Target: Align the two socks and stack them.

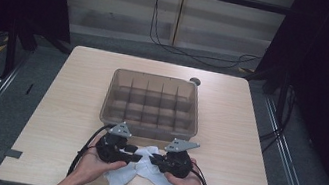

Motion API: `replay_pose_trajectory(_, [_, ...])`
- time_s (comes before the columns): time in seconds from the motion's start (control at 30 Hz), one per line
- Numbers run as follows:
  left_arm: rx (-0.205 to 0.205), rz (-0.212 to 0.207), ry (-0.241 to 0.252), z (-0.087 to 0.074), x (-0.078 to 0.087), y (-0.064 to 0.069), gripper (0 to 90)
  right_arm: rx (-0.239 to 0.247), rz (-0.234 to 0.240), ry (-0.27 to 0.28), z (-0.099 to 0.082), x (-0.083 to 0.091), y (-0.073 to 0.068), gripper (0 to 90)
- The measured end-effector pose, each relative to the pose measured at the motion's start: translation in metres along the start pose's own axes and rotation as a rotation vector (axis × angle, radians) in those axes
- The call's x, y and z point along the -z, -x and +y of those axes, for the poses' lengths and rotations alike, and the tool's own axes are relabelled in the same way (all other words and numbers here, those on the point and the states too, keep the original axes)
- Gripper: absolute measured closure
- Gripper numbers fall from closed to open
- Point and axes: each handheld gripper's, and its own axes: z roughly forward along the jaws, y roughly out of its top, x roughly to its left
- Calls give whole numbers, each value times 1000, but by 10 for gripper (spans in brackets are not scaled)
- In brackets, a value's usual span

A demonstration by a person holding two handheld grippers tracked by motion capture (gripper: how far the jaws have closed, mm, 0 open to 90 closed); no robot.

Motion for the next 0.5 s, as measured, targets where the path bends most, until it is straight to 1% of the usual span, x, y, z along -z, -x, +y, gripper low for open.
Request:
replay_pose_trajectory(0.07, [4, 24, -24, -2, -8, -3, 572, 2, 0, 2, 0, 1, 0, 803])
replay_pose_trajectory(0.1, [1, 34, -44, -4, -13, -4, 574, 3, -5, 11, 0, 2, 1, 792])
replay_pose_trajectory(0.13, [-1, 49, -51, -6, -15, -4, 587, -3, 1, 26, 0, 5, 1, 771])
replay_pose_trajectory(0.17, [-7, 52, -40, -7, -16, -5, 622, -6, 1, 30, 1, 6, 1, 742])
replay_pose_trajectory(0.23, [-16, 69, -41, -8, -16, -5, 746, -4, 1, 27, 0, 13, 1, 678])
replay_pose_trajectory(0.27, [-29, 71, -40, -8, -15, -5, 807, -4, -2, 36, 0, 17, 1, 632])
replay_pose_trajectory(0.3, [-33, 67, -33, -9, -15, -4, 867, -17, -9, 49, -1, 22, 1, 588])
replay_pose_trajectory(0.33, [-31, 53, -31, -9, -15, -4, 900, -19, -18, 55, -2, 27, 2, 568])
replay_pose_trajectory(0.37, [-30, 48, -36, -9, -15, -4, 900, -24, -27, 62, -3, 33, 3, 541])
replay_pose_trajectory(0.4, [-36, 52, -42, -9, -16, -2, 900, -34, -35, 65, -5, 36, 4, 509])
replay_pose_trajectory(0.43, [-38, 50, -42, -9, -16, -2, 900, -47, -56, 69, -8, 43, 6, 487])
replay_pose_trajectory(0.5, [-40, 42, -44, -10, -17, -1, 900, -53, -75, 78, -15, 52, 8, 484])
